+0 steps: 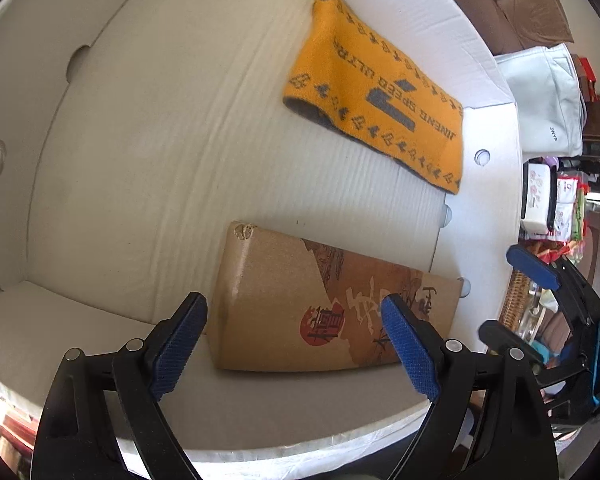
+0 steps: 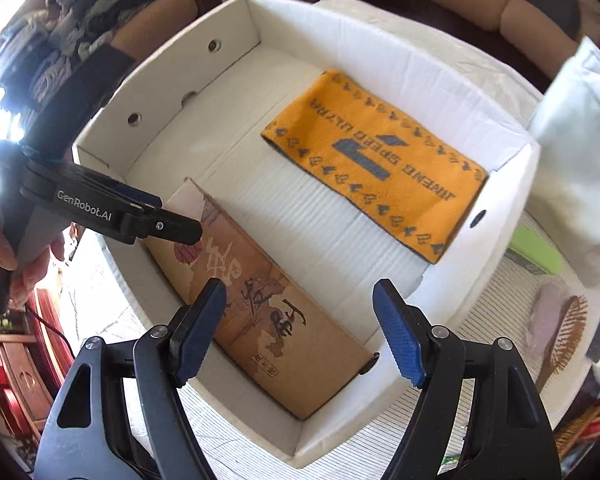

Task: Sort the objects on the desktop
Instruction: 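Push the brown box flat against the white box wall with the left gripper, then withdraw both tools from the white box toward the wooden hairbrush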

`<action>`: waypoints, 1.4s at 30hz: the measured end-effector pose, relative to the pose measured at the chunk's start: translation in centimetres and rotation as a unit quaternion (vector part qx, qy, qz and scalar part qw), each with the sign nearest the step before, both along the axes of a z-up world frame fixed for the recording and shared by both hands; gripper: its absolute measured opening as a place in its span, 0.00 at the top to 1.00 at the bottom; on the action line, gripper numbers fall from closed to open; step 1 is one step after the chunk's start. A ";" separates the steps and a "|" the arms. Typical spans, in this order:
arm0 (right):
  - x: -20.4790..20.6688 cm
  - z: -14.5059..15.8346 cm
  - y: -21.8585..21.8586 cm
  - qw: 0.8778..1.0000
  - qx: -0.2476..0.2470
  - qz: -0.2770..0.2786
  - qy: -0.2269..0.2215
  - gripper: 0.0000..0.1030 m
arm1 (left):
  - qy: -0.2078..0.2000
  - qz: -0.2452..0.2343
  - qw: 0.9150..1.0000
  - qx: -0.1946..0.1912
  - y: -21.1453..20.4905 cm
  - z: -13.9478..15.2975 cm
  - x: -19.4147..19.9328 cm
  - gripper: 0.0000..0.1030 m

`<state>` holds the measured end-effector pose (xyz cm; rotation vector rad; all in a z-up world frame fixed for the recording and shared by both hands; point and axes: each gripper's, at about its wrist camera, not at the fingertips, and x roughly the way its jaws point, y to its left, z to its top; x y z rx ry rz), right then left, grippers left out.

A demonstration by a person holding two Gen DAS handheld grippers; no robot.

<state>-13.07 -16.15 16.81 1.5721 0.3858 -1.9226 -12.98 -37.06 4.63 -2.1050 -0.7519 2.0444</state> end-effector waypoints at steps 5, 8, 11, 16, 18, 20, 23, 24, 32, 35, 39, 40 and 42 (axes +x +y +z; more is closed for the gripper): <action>-0.2 1.0 3.2 0.999 -0.007 -0.039 0.035 0.28 | -0.006 -0.027 0.999 -0.021 0.4 0.4 0.6 0.10; -1.0 -2.0 3.7 0.998 -0.010 -0.058 0.031 0.28 | -0.019 -0.027 0.999 -0.009 1.4 -0.4 1.2 0.09; -1.0 -2.7 4.8 0.997 -0.015 -0.070 0.023 0.28 | -0.020 -0.043 0.999 -0.022 2.9 -0.8 1.7 0.09; -1.4 -4.6 5.3 0.997 -0.006 -0.081 0.009 0.28 | -0.018 -0.020 0.999 -0.047 1.9 -1.1 1.4 0.09; -1.3 -5.3 5.6 0.996 -0.003 -0.087 -0.003 0.28 | -0.017 -0.011 0.999 -0.043 1.2 -1.0 1.4 0.09; -1.2 -6.1 5.8 0.996 -0.004 -0.086 -0.015 0.29 | -0.014 -0.006 0.999 -0.045 0.7 -0.7 1.5 0.09; -0.7 -7.0 6.1 0.995 -0.009 -0.091 -0.031 0.51 | -0.009 -0.003 0.999 -0.042 0.2 -0.3 1.7 0.09; -0.5 -7.2 6.1 0.995 -0.008 -0.093 -0.031 0.52 | -0.008 -0.003 0.999 -0.041 0.2 -0.2 1.7 0.09; 0.1 -8.2 7.0 0.995 -0.001 -0.095 -0.043 0.69 | -0.019 -0.018 0.999 -0.034 1.5 -0.9 1.0 0.09; 0.1 -8.4 7.2 0.994 -0.003 -0.101 -0.045 0.70 | -0.020 -0.022 0.999 -0.036 1.9 -0.9 1.0 0.09; 0.8 -8.4 6.8 0.995 0.007 -0.091 -0.042 0.70 | -0.018 -0.026 0.998 -0.046 2.1 -0.7 1.0 0.09; 1.0 -8.4 6.7 0.995 0.011 -0.087 -0.039 0.70 | -0.017 -0.025 0.998 -0.046 2.0 -0.6 1.0 0.09; 1.3 -8.3 6.6 0.996 0.016 -0.084 -0.035 0.70 | -0.016 -0.024 0.998 -0.047 2.0 -0.6 1.0 0.09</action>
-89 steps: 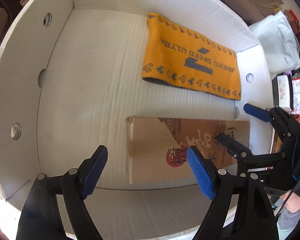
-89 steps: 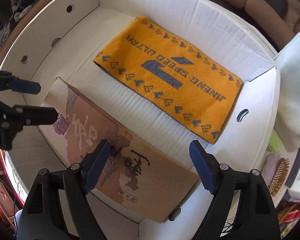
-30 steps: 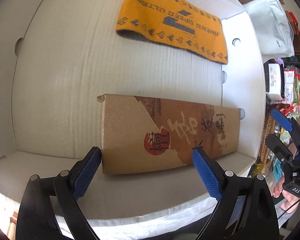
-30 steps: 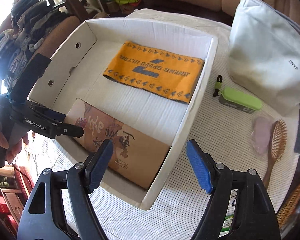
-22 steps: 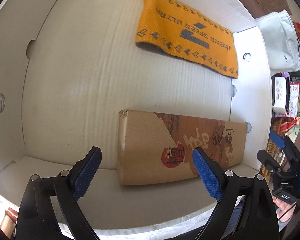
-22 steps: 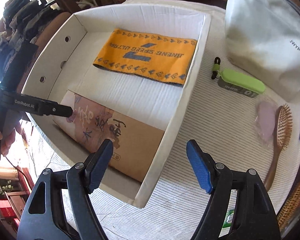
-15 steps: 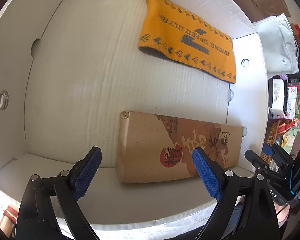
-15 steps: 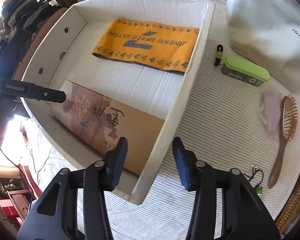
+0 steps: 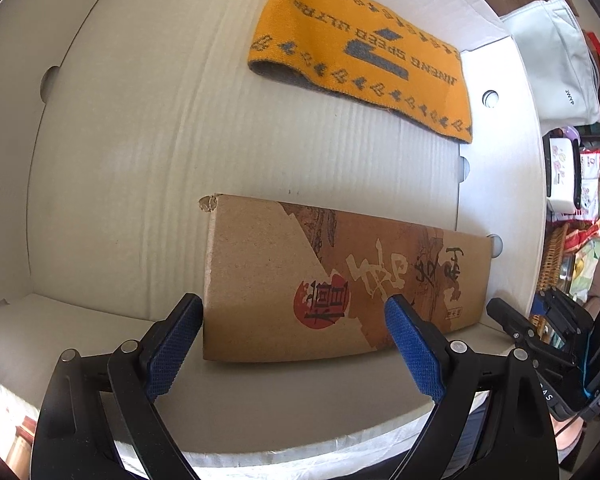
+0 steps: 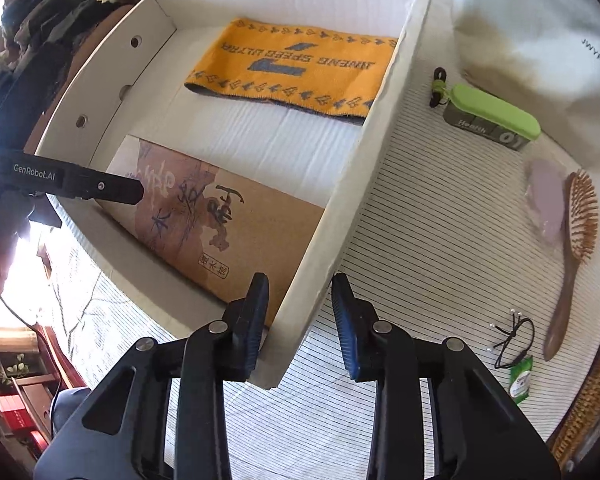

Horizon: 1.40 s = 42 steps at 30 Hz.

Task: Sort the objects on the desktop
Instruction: 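Withdraw both tools from the white box toward the wooden hairbrush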

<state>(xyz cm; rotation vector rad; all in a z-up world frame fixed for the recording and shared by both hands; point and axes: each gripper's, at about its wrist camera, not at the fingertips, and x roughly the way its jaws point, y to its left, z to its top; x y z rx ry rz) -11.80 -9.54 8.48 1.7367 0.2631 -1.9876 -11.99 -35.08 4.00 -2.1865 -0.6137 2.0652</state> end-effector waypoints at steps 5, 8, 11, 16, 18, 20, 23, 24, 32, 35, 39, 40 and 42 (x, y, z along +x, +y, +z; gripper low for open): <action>0.4 0.4 0.4 1.000 -0.009 -0.008 0.005 0.70 | 0.012 0.008 1.000 0.004 -0.5 1.1 0.0 0.09; 0.3 1.4 1.2 0.999 -0.029 -0.022 0.011 0.68 | 0.028 0.014 0.999 -0.009 -1.4 2.9 0.2 0.09; 0.3 1.9 1.6 0.999 -0.040 -0.024 0.005 0.66 | 0.041 0.019 0.999 -0.030 -1.6 4.6 0.6 0.09; 1.3 2.3 0.6 0.999 -0.032 -0.010 0.011 0.68 | 0.048 0.024 0.998 -0.039 -2.3 5.8 2.0 0.09; 1.5 2.4 0.6 0.999 -0.036 -0.013 0.008 0.67 | 0.048 0.023 0.998 -0.042 -2.3 6.0 2.5 0.09; 1.6 2.4 0.7 0.999 -0.043 -0.015 0.002 0.67 | 0.053 0.022 0.997 -0.044 -2.2 6.2 2.8 0.09; 2.1 3.3 0.7 0.999 -0.008 -0.018 0.040 0.65 | 0.070 0.013 0.995 -0.066 -1.3 7.3 3.5 0.09; 2.3 3.7 0.8 0.998 -0.006 -0.022 0.051 0.55 | 0.076 0.007 0.994 -0.079 -0.8 7.7 3.8 0.07; 5.1 7.1 0.7 0.991 -0.022 -0.032 0.126 0.31 | 0.131 -0.010 0.976 -0.171 1.5 10.9 6.8 0.00; 6.1 7.9 0.6 0.990 -0.033 -0.032 0.137 0.17 | 0.153 -0.011 0.968 -0.199 2.0 12.2 8.2 0.00; 7.4 8.7 0.8 0.988 -0.040 -0.032 0.148 0.08 | 0.177 -0.011 0.958 -0.224 2.7 13.5 10.4 0.00; 7.7 8.9 0.9 0.987 -0.040 -0.031 0.151 0.07 | 0.182 -0.014 0.955 -0.232 3.0 13.8 11.0 0.00; 8.5 9.2 1.1 0.986 -0.042 -0.029 0.159 0.05 | 0.192 -0.018 0.949 -0.248 3.7 14.3 12.2 0.00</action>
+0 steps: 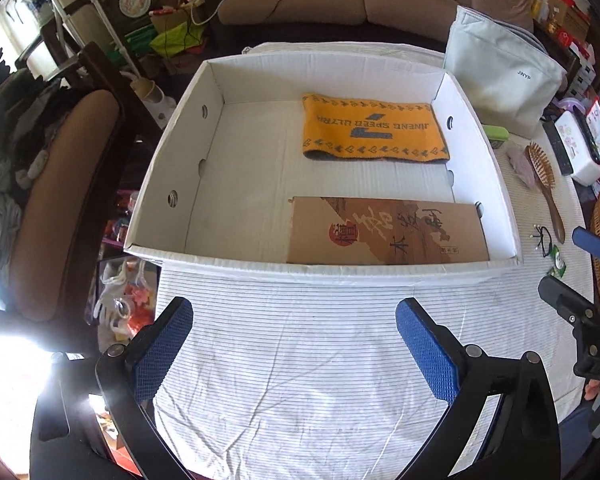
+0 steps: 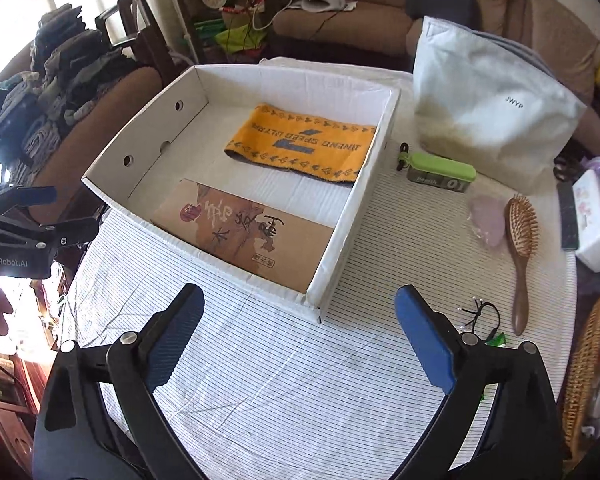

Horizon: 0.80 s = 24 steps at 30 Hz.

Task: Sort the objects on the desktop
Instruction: 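Withdraw both tools from the white box toward the wooden hairbrush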

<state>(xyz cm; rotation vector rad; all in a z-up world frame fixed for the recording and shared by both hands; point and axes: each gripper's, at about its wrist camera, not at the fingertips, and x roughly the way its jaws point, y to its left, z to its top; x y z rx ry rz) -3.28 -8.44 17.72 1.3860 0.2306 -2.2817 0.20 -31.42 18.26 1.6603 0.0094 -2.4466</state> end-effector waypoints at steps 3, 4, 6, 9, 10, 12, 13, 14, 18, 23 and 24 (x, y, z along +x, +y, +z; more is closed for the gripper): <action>1.2 0.5 0.6 1.000 -0.004 0.000 0.009 0.04 | 0.018 0.005 1.000 -0.010 0.9 0.8 1.7 0.00; 1.5 0.7 0.9 1.000 -0.007 0.001 0.008 0.04 | 0.024 0.006 1.000 -0.007 1.3 1.0 2.2 0.00; 2.2 1.0 1.7 1.000 -0.011 -0.001 0.011 0.04 | 0.033 0.007 0.999 0.001 2.1 1.4 3.1 0.00; 3.1 1.7 3.2 1.000 -0.014 -0.003 0.019 0.04 | 0.044 0.004 0.999 0.002 3.8 1.9 4.1 0.00; 3.5 2.0 3.7 1.000 -0.014 -0.005 0.023 0.04 | 0.048 0.003 0.999 0.000 4.5 1.9 4.4 0.00; 4.1 2.4 4.9 0.999 -0.016 -0.009 0.029 0.04 | 0.053 -0.002 0.999 -0.001 5.9 2.0 4.9 0.00; 4.3 2.5 5.5 0.999 -0.018 -0.012 0.030 0.04 | 0.054 -0.004 0.999 0.001 6.7 1.9 5.0 0.00; 4.5 2.7 6.2 0.999 -0.020 -0.016 0.031 0.04 | 0.055 -0.007 0.998 0.005 7.5 1.9 5.1 0.00; 5.1 3.0 9.2 0.999 -0.021 -0.029 0.040 0.04 | 0.063 -0.020 0.998 0.015 10.9 1.6 5.0 0.00; 5.1 2.5 13.0 0.998 -0.019 -0.049 0.045 0.04 | 0.075 -0.045 0.996 0.024 15.5 1.4 4.2 0.00; 4.9 2.3 13.8 0.997 -0.022 -0.054 0.043 0.04 | 0.078 -0.050 0.995 0.025 16.4 1.3 3.9 0.00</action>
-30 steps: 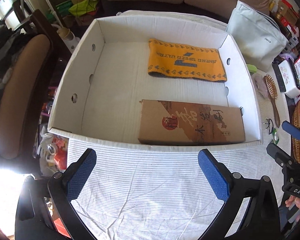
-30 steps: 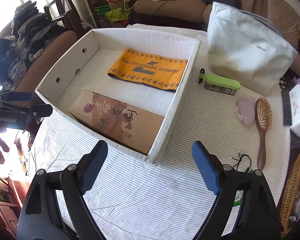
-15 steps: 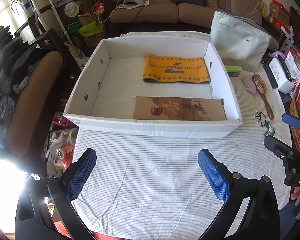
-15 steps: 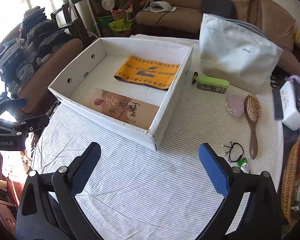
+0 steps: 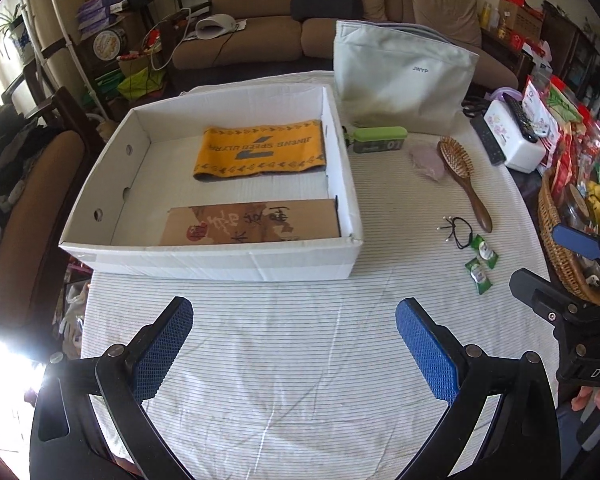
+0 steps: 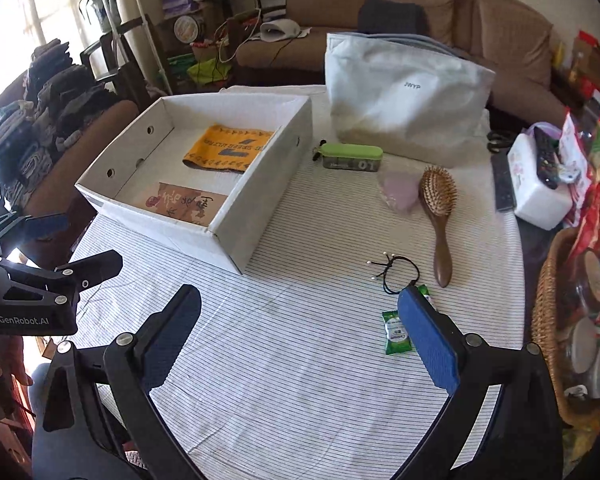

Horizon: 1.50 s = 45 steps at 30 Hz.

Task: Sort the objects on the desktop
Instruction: 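Withdraw both tools from the white box toward the wooden hairbrush, then lower the right gripper around the wooden hairbrush handle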

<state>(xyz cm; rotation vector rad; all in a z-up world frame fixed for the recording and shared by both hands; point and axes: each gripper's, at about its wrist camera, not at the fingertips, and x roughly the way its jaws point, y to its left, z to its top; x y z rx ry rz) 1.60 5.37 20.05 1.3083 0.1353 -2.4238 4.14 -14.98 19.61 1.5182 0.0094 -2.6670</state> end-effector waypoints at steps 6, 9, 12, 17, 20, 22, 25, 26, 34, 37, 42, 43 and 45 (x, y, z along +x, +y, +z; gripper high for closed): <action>-1.3 -1.1 5.0 1.000 0.004 -0.007 0.005 0.04 | 0.014 -0.037 0.999 0.030 5.2 -0.8 -2.0 0.00; -2.2 -1.7 8.5 1.000 0.015 -0.025 0.008 0.04 | 0.026 -0.057 0.997 0.044 7.6 -1.2 -3.4 0.00; -3.5 -2.9 11.9 0.999 0.009 -0.045 0.005 0.04 | 0.020 -0.069 0.995 0.067 9.3 -2.2 -5.3 0.00; -5.7 -5.8 15.5 0.998 -0.015 -0.066 -0.001 0.04 | -0.001 -0.070 0.993 0.095 11.0 -4.8 -8.8 0.00; -7.1 -7.8 16.2 0.997 -0.035 -0.071 0.005 0.04 | -0.011 -0.071 0.991 0.114 11.7 -6.5 -10.4 0.00; -8.2 -9.1 16.2 0.996 -0.047 -0.070 0.011 0.05 | -0.016 -0.076 0.989 0.123 12.2 -7.5 -11.4 0.00; -10.3 -10.9 16.4 0.996 -0.057 -0.071 0.013 0.06 | -0.017 -0.080 0.987 0.142 12.9 -8.8 -12.7 0.00; -11.0 -11.4 16.3 0.996 -0.059 -0.070 0.014 0.06 | -0.016 -0.081 0.985 0.150 13.0 -9.2 -13.2 0.00; -16.8 -14.0 15.2 0.997 -0.044 -0.061 0.016 0.06 | -0.017 -0.052 0.981 0.189 12.9 -11.4 -17.4 0.00; -18.9 -14.5 14.4 0.998 -0.038 -0.052 0.018 0.06 | -0.021 -0.036 0.977 0.211 12.3 -11.9 -18.4 0.00; -22.3 -15.7 13.1 0.998 -0.029 -0.050 0.009 0.06 | -0.021 -0.023 0.972 0.233 11.3 -12.6 -19.2 0.00; -22.9 -16.0 13.0 0.998 -0.031 -0.051 0.005 0.06 | -0.023 -0.023 0.971 0.236 11.1 -12.7 -19.3 0.00; -23.8 -16.6 12.8 0.998 -0.033 -0.053 -0.001 0.06 | -0.025 -0.023 0.970 0.240 10.9 -13.0 -19.4 0.00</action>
